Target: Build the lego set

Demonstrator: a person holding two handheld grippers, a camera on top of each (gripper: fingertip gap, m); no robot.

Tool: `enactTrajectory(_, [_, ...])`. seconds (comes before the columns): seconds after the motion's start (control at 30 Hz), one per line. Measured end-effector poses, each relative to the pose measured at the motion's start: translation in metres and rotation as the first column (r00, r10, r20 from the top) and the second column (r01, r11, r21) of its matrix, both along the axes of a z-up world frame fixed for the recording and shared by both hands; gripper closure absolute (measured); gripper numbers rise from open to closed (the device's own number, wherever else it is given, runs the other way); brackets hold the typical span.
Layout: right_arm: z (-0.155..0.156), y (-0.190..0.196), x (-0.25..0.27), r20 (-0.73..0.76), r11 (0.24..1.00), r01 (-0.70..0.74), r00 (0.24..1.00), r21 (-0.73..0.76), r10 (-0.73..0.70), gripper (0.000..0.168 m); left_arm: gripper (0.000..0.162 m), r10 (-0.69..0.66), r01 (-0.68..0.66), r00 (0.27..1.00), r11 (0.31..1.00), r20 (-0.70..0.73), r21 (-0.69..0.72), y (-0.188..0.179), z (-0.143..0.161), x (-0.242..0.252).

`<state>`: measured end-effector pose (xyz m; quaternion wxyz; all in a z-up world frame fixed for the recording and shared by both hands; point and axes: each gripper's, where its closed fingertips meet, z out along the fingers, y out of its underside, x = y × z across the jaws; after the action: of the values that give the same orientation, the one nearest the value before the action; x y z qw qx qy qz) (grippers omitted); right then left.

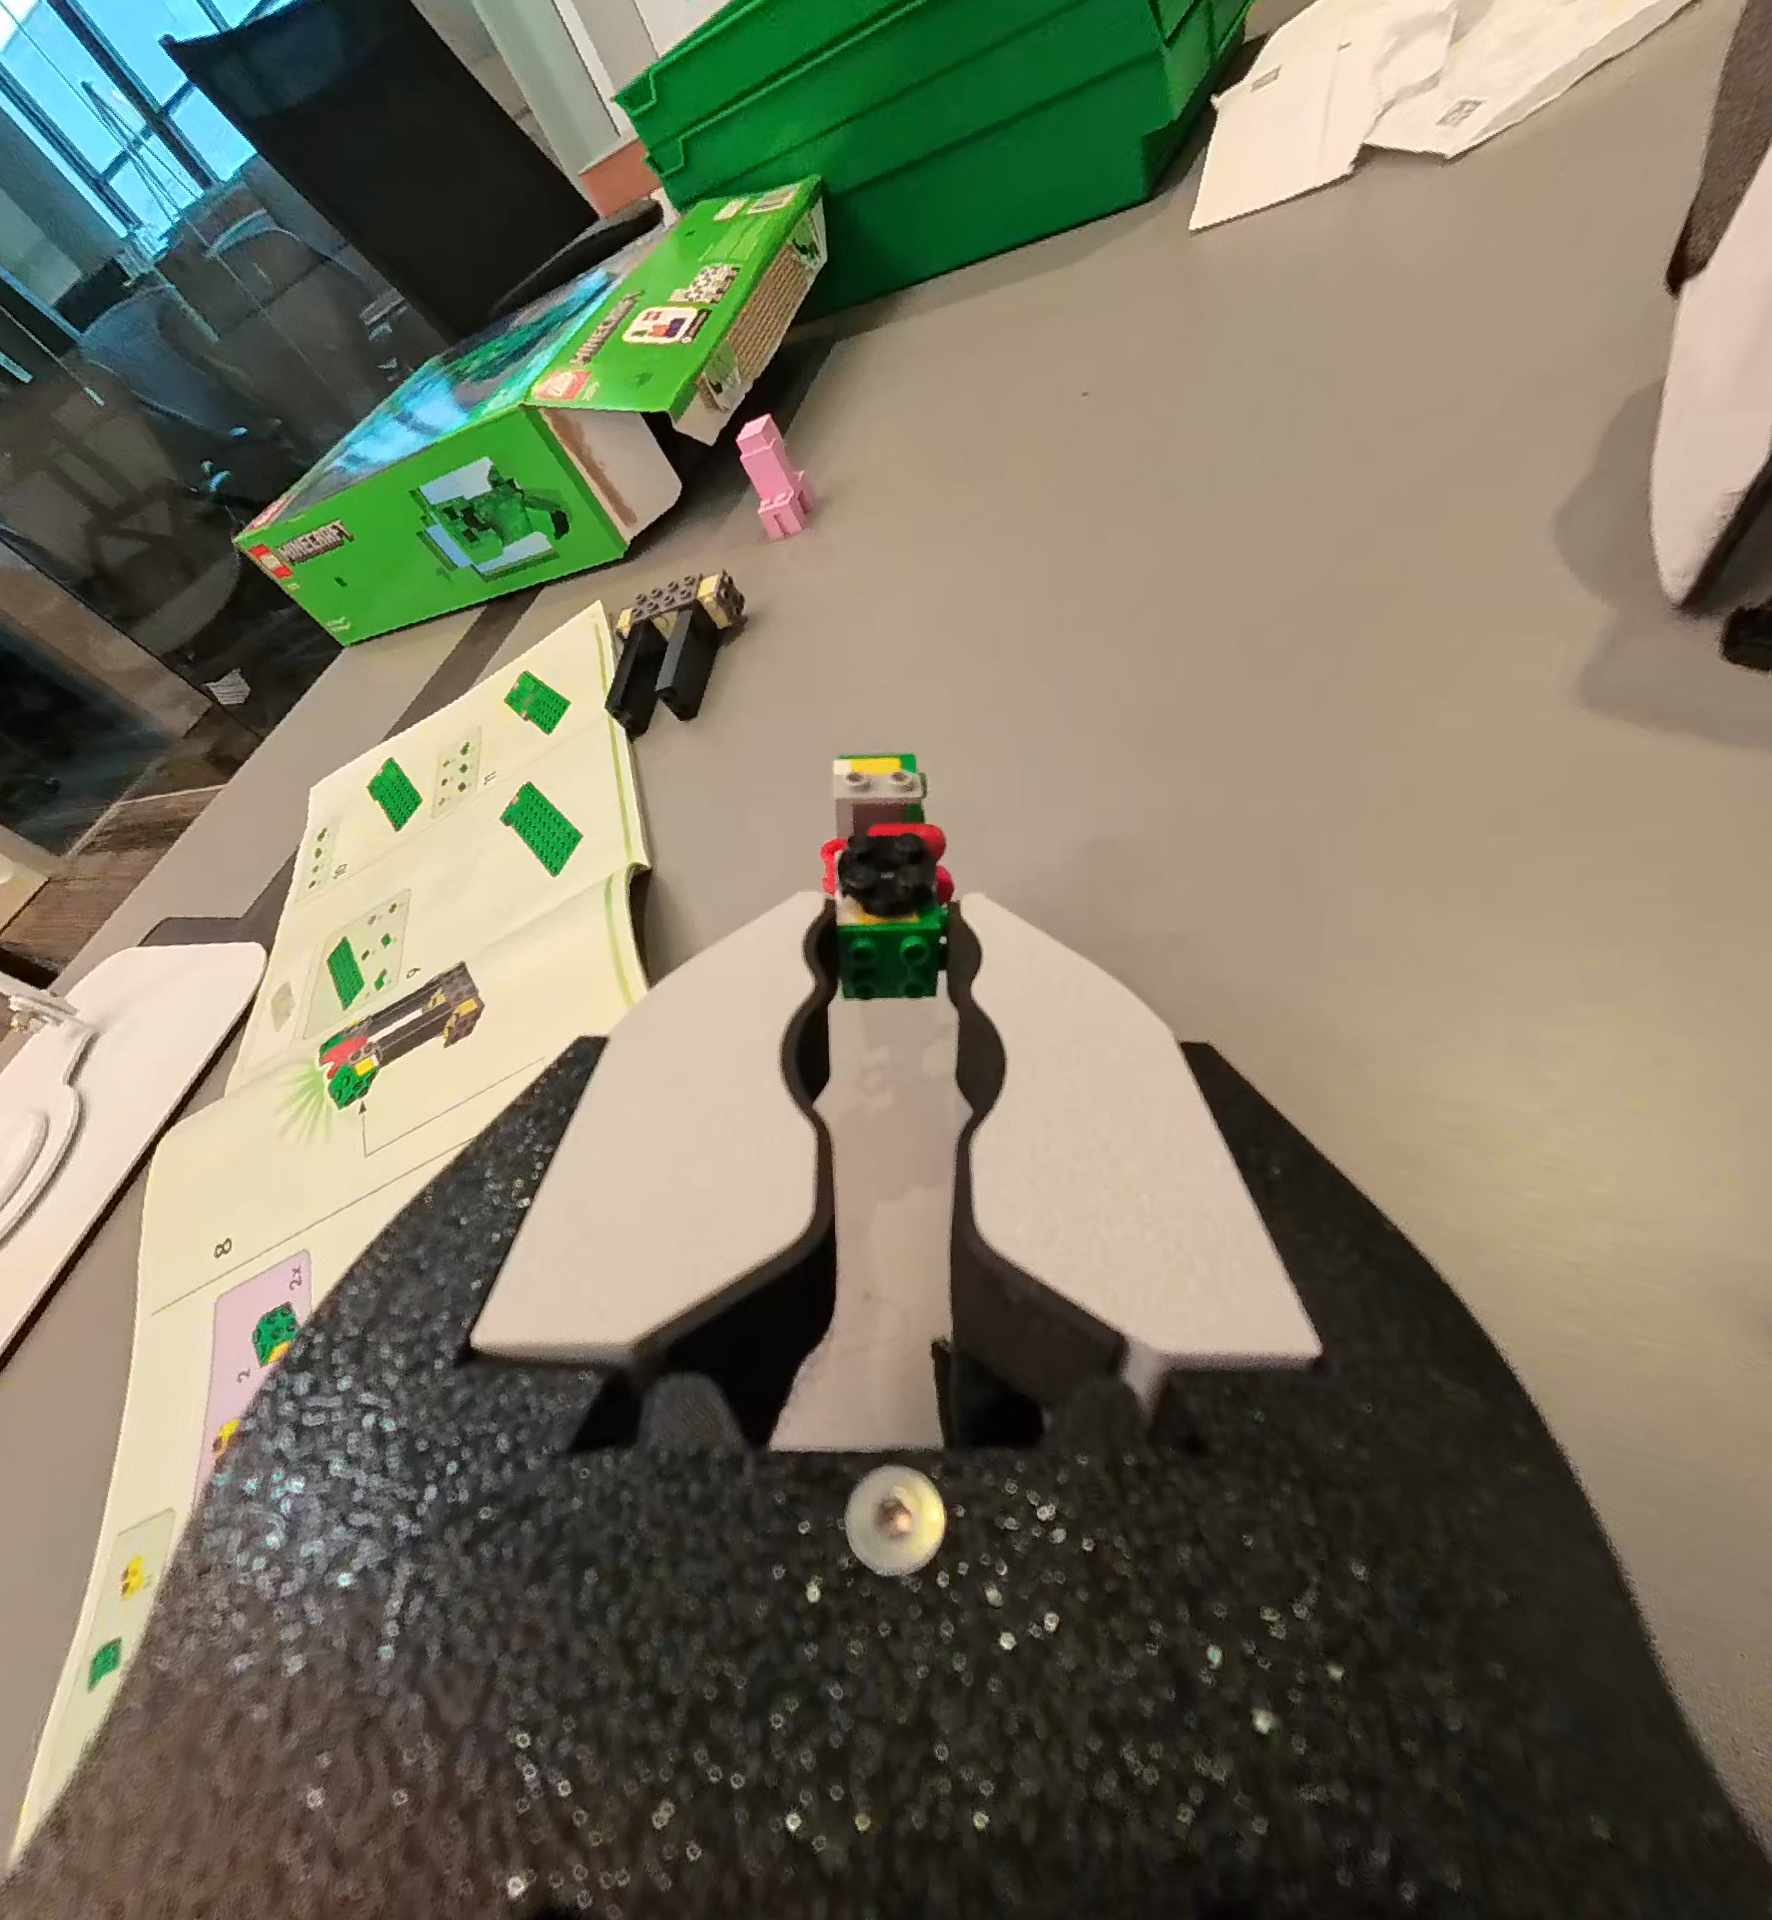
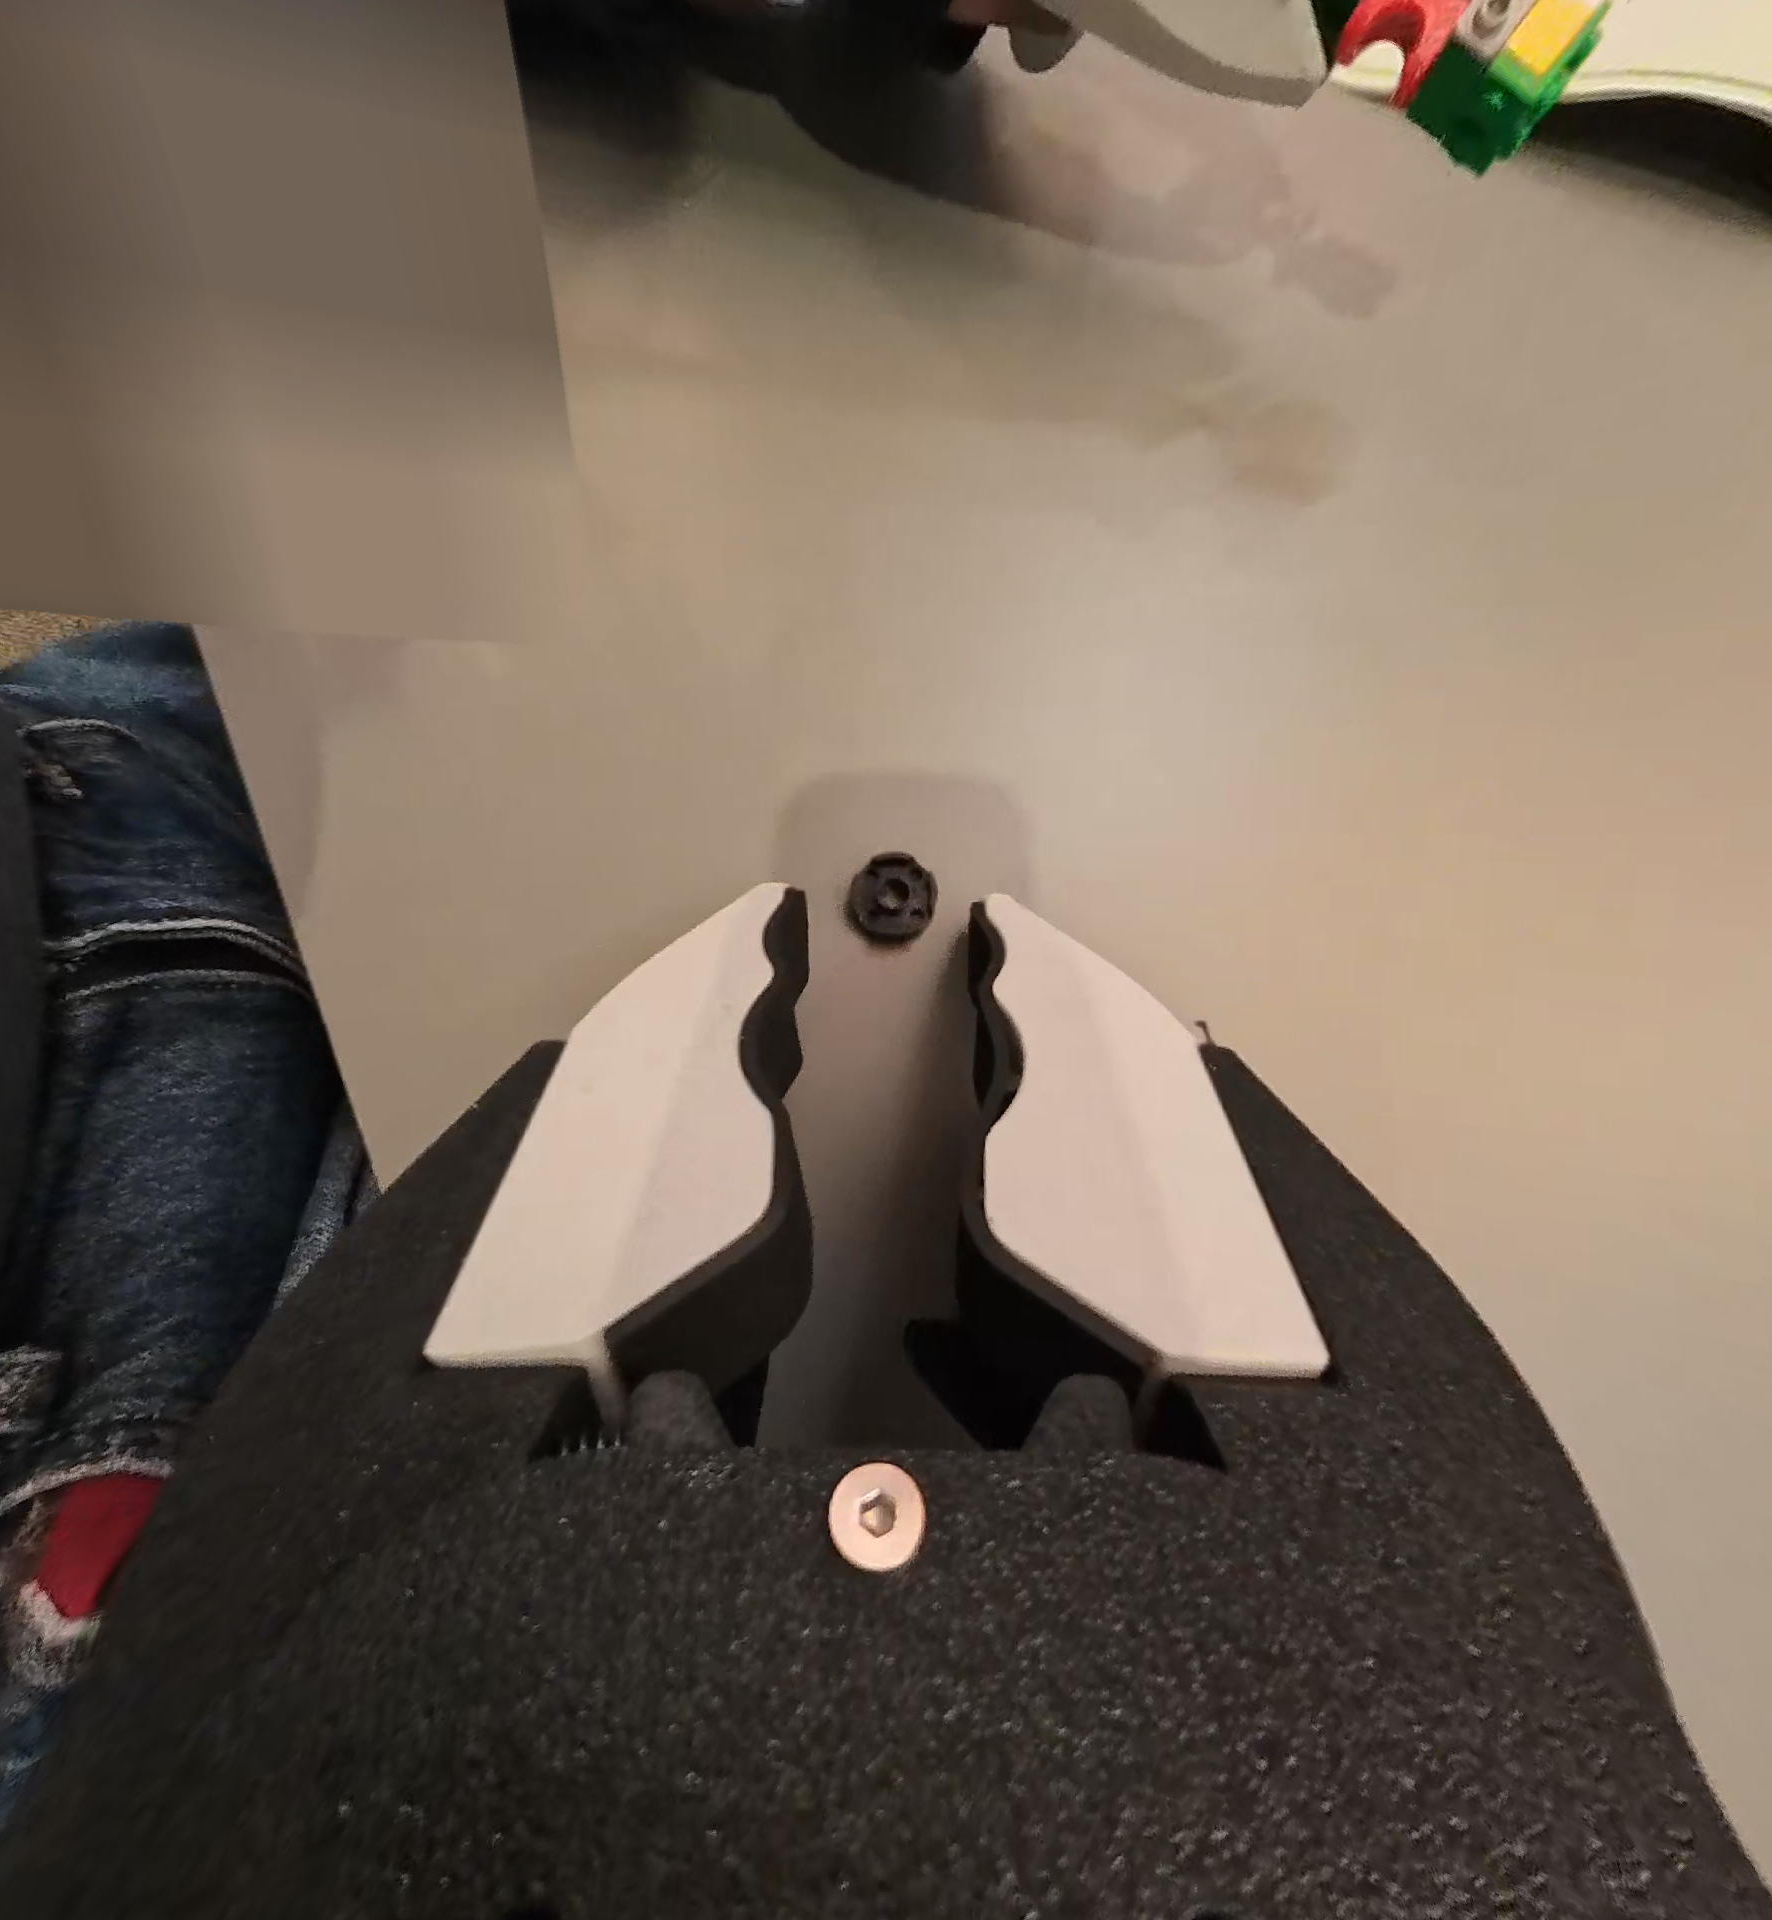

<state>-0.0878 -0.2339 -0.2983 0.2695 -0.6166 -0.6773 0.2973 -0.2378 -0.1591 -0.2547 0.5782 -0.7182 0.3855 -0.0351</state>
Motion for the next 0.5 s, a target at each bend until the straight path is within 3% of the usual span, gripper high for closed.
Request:
enactTrajectory(0.27, [-0.004,0.006,-0.005,0.114,0.997,-0.053,0.992,0.060,0.046,0.152,0.143,-0.010,0.010,1.000,1.000,-0.018,0.005,-0.002,-0.001,0.002])
enactTrajectory(0.43, [0.001,0.040,-0.010,0.186,0.983,-0.109,0.979,0.149,0.080,0.152,0.143,-0.023,0.023,0.999,1.000,-0.042,0.008,-0.003,-0.004,0.004])
enactTrajectory(0.5, [0.009,0.056,-0.020,0.160,0.976,-0.121,0.983,0.182,0.092,0.152,0.143,-0.063,0.057,0.993,0.997,-0.103,-0.058,-0.006,-0.016,0.008])
